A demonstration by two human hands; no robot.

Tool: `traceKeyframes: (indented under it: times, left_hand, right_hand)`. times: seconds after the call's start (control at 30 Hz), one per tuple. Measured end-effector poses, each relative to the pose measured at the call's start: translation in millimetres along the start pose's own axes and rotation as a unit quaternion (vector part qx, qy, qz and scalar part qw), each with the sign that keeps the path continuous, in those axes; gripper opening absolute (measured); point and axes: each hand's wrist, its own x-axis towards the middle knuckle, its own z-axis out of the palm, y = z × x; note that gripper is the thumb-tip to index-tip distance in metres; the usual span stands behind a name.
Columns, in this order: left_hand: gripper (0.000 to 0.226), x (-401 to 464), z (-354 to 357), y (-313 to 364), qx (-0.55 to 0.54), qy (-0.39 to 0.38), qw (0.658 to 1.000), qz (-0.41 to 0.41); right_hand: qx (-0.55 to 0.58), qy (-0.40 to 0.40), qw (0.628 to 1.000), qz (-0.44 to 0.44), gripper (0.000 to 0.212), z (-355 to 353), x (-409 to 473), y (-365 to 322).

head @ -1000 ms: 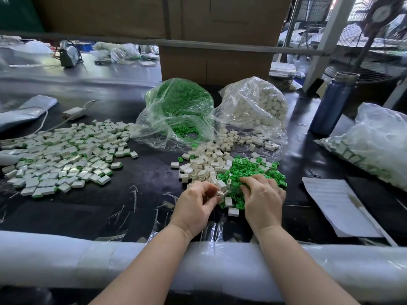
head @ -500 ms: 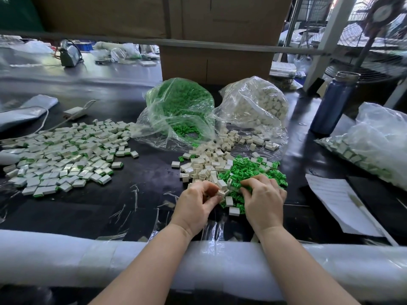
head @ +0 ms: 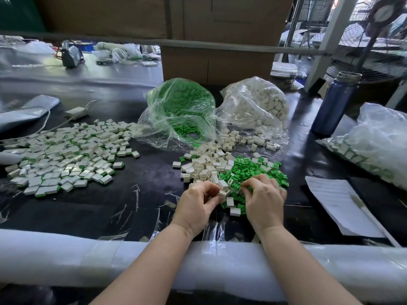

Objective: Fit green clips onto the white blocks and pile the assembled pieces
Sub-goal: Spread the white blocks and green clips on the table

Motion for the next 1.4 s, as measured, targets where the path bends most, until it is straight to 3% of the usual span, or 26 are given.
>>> traceKeyframes:
  times: [0.33, 0.6, 0.93, 1.23, 1.4]
  left_hand:
    - [0.011, 0.1, 0.4, 0.0, -0.005, 0.003, 1.0, 0.0]
    - [0.011, -0.2, 0.0, 0.1, -0.003, 0.0, 1.0, -0.001]
    - [0.013, 0.2, -0.7, 0.6, -0.006, -0.004, 1.0, -0.011]
    - [0.004, 1.1, -1.2, 0.1, -0.11, -0.016, 0.992, -0.052]
    - [0.015, 1.1, -0.9, -0.8, -0.123, -0.028, 0.991, -0.045]
  right_hand:
    - [-0.019, -0.006, 1.0, 0.0, 0.017, 0.2, -0.8, 0.2]
    - [0.022, 0.002, 0.998, -0.051, 0.02, -1.0, -2.3, -4.2]
    - [0.083, 0.022, 0.995, -0.052, 0.014, -3.0, -1.5, -5.3]
    - [0.168, -0.057, 0.977, -0.117, 0.005, -8.8, -7.6, -13.0]
    - [0.163, -0.069, 0.977, -0.118, 0.004, -9.2, -7.8, -12.5]
